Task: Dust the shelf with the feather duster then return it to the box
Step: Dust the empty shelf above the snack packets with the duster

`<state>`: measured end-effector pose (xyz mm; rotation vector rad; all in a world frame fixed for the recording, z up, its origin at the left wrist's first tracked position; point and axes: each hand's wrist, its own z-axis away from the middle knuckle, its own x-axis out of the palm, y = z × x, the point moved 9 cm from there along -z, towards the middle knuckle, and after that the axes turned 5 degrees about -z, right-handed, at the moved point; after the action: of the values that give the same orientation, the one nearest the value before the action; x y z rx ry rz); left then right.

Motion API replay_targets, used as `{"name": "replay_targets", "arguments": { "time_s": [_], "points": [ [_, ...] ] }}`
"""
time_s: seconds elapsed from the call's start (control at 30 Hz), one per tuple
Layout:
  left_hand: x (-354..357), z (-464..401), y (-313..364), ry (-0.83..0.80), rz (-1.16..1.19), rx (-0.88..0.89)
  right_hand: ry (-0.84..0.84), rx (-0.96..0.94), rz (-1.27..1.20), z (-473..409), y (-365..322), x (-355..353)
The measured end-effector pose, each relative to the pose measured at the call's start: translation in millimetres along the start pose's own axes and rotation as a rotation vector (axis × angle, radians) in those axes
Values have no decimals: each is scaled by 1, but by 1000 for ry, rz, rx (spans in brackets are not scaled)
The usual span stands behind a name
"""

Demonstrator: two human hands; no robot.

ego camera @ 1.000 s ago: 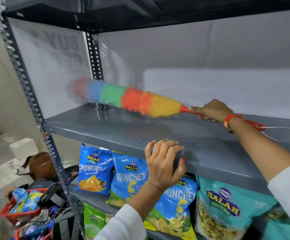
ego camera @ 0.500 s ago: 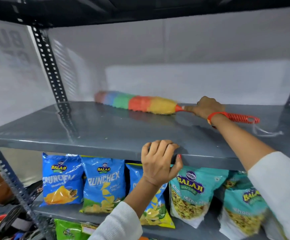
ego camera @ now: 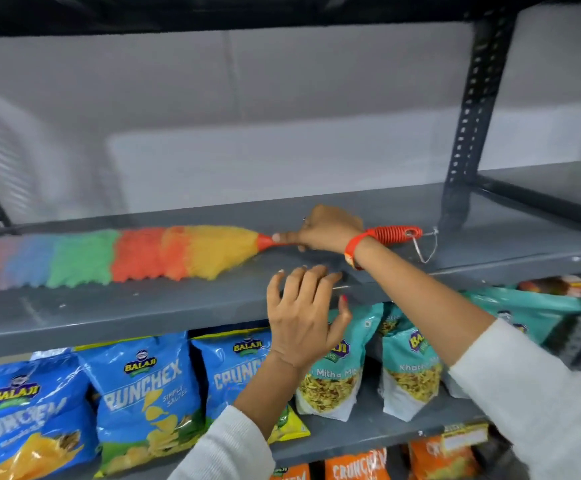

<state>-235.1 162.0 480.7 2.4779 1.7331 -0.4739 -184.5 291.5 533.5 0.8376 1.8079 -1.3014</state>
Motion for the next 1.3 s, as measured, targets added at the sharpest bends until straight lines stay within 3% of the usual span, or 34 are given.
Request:
{"name": "replay_targets", "arguments": {
  "time_s": [0.13,0.37,0.67,0.97,1.3],
  "points": [
    [18,-8,29,-109,20,10,73,125,77,20,33,-29],
    [48,-27,92,-185,105,121,309,451,154,93,140,-107],
    [83,-48,174,-273,197,167,493,806,242,202,246,-179],
    [90,-44,183,-76,101,204,757,922,680,279,260,-233],
    [87,-32,189,-121,192,147,707,860,588,298,280,-163]
  ]
}}
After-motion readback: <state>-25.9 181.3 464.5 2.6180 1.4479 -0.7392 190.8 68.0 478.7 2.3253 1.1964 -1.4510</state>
